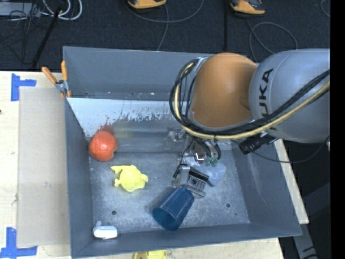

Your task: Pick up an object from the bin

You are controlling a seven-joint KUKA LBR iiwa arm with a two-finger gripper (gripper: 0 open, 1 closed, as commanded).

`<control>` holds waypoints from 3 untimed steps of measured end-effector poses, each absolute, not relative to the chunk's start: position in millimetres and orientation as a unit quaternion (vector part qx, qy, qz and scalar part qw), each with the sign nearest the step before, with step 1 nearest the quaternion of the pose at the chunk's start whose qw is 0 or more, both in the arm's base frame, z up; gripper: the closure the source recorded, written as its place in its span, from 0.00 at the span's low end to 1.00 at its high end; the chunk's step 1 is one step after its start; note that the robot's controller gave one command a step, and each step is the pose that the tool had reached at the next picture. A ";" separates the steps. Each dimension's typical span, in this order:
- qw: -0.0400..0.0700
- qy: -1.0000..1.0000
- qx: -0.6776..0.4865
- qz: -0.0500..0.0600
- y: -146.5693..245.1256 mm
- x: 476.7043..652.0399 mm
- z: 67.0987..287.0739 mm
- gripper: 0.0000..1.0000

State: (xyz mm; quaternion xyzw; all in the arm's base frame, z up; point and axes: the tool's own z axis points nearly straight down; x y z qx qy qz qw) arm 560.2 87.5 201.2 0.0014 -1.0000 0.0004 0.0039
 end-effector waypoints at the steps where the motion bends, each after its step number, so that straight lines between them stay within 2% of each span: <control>1: 0.003 -1.000 0.001 0.000 87.4 560.0 203.0 0.00; 2: 0.002 -1.000 0.026 0.000 99.9 578.8 233.7 0.00; 3: -0.007 -1.000 0.027 -0.001 115.1 575.7 212.6 0.00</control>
Offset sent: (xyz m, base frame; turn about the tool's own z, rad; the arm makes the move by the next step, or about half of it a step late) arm 0.0406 0.0302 0.0697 -0.1177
